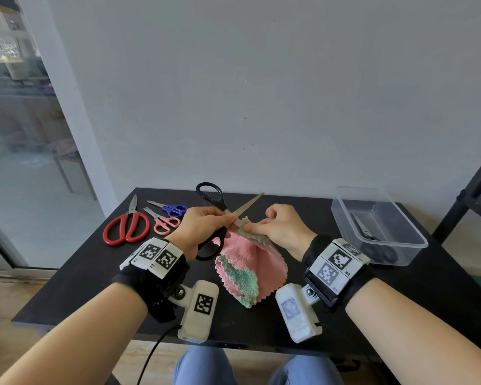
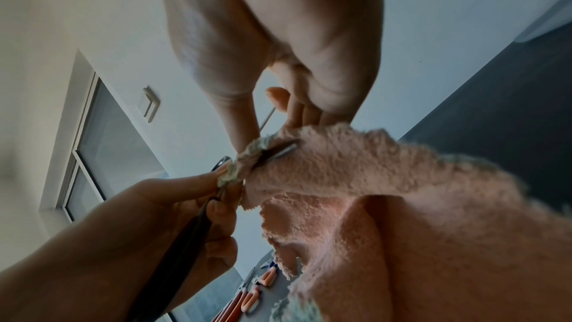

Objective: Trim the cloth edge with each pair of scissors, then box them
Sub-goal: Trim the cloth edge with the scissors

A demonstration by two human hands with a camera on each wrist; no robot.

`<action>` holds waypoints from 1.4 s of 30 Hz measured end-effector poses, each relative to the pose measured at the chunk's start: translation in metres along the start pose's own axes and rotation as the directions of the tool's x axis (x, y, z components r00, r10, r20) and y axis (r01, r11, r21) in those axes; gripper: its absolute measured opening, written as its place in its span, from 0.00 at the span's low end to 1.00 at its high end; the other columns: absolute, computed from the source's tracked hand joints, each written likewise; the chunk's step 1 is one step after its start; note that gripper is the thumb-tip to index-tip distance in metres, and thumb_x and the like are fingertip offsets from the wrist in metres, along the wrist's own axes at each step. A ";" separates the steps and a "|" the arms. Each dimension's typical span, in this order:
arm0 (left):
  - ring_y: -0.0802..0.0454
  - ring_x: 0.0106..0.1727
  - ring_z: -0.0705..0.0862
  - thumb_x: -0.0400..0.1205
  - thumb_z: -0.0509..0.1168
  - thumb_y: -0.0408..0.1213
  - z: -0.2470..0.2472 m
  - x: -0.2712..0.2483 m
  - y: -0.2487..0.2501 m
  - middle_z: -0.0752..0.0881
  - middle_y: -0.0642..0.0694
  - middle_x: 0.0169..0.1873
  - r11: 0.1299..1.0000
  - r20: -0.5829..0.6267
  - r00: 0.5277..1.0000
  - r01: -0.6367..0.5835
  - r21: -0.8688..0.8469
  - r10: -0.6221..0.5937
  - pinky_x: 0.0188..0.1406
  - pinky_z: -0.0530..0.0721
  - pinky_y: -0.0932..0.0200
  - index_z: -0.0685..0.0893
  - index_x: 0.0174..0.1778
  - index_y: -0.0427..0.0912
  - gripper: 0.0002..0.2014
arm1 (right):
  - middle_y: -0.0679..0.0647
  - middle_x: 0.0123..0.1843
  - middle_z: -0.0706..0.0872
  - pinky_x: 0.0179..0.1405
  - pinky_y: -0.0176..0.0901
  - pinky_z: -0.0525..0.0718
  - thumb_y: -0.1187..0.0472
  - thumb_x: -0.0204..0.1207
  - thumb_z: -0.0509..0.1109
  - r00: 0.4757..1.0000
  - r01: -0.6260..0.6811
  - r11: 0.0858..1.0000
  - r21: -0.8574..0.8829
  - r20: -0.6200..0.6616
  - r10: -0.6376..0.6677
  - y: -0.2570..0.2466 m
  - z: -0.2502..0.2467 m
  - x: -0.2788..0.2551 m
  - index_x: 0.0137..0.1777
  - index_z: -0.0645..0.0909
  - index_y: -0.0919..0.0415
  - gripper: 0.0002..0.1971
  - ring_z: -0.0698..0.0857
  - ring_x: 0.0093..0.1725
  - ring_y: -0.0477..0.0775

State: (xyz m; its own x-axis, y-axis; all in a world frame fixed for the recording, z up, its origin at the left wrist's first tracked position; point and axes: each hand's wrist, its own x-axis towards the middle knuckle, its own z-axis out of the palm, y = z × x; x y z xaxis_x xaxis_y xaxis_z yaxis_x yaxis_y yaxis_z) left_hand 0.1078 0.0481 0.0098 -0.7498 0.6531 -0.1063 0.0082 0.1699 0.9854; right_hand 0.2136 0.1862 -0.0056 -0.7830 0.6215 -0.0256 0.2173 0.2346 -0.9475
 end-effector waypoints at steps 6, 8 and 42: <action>0.59 0.23 0.83 0.77 0.73 0.34 -0.003 0.001 0.000 0.88 0.41 0.32 1.000 -0.013 1.000 0.014 -0.006 -0.014 0.25 0.80 0.71 0.88 0.38 0.34 0.07 | 0.61 0.37 0.82 0.44 0.48 0.74 0.63 0.63 0.85 0.999 0.002 1.000 0.023 0.037 -0.003 0.006 -0.003 0.004 0.36 0.61 0.55 0.28 0.84 0.44 0.56; 0.58 0.24 0.83 0.77 0.73 0.35 -0.005 0.002 -0.001 0.88 0.37 0.35 1.000 -0.012 1.000 0.018 0.009 -0.018 0.26 0.80 0.71 0.89 0.38 0.35 0.07 | 0.62 0.38 0.83 0.46 0.48 0.74 0.62 0.62 0.85 0.999 -0.005 0.999 0.032 0.047 0.003 0.009 -0.004 0.004 0.36 0.61 0.55 0.28 0.87 0.47 0.59; 0.58 0.21 0.85 0.75 0.75 0.34 0.007 -0.004 0.002 0.88 0.47 0.30 0.996 0.021 0.999 0.026 0.090 -0.028 0.24 0.82 0.70 0.89 0.39 0.34 0.06 | 0.60 0.38 0.78 0.43 0.51 0.77 0.57 0.52 0.89 1.000 -0.023 0.997 0.077 -0.016 0.025 0.005 0.007 -0.003 0.28 0.64 0.53 0.29 0.88 0.44 0.72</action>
State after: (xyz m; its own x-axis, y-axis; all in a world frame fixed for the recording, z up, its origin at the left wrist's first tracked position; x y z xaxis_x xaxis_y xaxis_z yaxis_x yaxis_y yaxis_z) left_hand 0.1155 0.0508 0.0110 -0.7354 0.6638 -0.1365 0.0483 0.2522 0.9665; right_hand 0.2128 0.1809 -0.0125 -0.7683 0.6386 -0.0439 0.1900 0.1620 -0.9683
